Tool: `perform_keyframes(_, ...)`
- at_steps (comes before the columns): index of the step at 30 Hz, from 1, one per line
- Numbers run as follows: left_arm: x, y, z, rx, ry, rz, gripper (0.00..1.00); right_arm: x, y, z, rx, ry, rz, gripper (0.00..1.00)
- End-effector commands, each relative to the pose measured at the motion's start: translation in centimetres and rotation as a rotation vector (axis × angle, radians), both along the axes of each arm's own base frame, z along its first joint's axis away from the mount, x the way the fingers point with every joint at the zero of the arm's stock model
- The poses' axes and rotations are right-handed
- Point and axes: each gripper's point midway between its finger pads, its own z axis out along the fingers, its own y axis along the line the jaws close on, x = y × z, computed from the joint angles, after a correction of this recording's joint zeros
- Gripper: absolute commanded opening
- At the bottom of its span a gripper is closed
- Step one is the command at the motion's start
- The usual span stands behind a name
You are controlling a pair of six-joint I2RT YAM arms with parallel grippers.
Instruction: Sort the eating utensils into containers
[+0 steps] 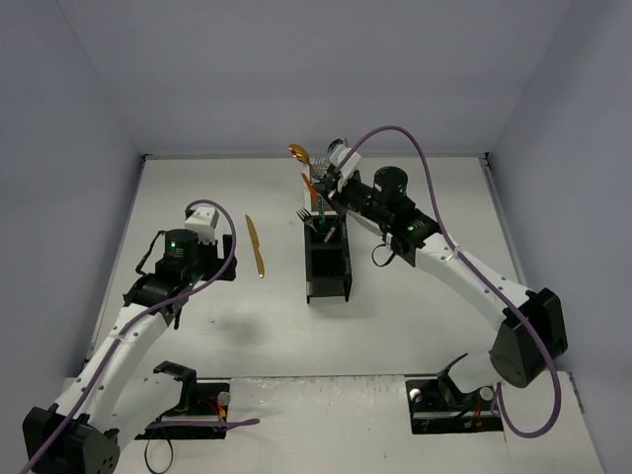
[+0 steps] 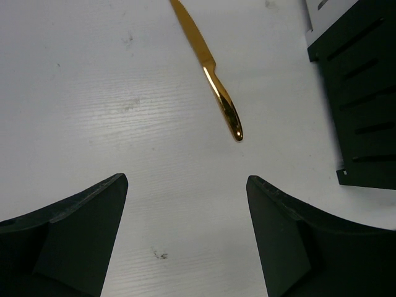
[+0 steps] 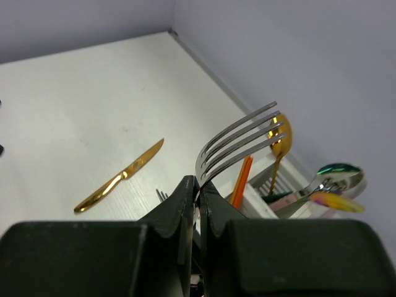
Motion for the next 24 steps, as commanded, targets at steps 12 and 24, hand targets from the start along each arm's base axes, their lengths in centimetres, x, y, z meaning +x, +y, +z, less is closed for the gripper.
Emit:
perform_keyframes(12, -0.6, 0.8, 0.9, 0.001, -0.066, 0.024, 0.75, 1.3, -0.5, -4.6, -0.013, -0.038, -0.061, 0.12)
perform_keyframes(24, -0.1, 0.7, 0.4, 0.008, -0.045, 0.026, 0.75, 2.2, -9.6, -0.3, 0.014, 0.056, -0.365, 0.52)
